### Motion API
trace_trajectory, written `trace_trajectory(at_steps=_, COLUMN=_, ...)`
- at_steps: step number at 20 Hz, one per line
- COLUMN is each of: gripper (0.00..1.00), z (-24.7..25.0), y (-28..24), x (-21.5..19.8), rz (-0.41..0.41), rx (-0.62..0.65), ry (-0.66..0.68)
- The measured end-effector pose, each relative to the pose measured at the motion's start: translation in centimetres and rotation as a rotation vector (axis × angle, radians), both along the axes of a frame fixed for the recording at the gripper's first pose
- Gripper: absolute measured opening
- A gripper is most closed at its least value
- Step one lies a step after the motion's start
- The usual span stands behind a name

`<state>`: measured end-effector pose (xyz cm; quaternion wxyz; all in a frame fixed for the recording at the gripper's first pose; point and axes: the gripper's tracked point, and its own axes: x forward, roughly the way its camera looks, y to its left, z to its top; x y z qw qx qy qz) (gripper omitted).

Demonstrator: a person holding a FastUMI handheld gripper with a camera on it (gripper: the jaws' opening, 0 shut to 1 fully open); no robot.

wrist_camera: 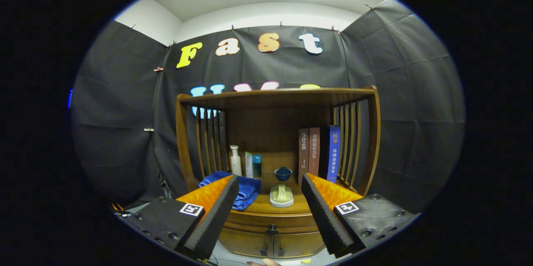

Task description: Pull open the drawer, take out the items inside it, and place them on the countertop above the cabinet.

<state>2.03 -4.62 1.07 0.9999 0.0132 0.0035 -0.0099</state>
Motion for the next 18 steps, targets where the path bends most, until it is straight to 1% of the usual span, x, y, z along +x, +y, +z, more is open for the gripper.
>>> trace_trajectory(at_steps=4, gripper=0.99, z=0.8, y=0.0, x=-0.7, rz=-0.013, rx=-0.023, ry=0.001)
trace_trajectory(at_steps=11, gripper=0.99, z=0.0, y=1.2, x=-0.9, rz=-0.010, rx=-0.041, ry=0.021)
trace_trajectory(at_steps=18, gripper=0.98, z=0.1, y=1.6, x=-0.7, rz=-0.013, rx=-0.021, ry=0.022)
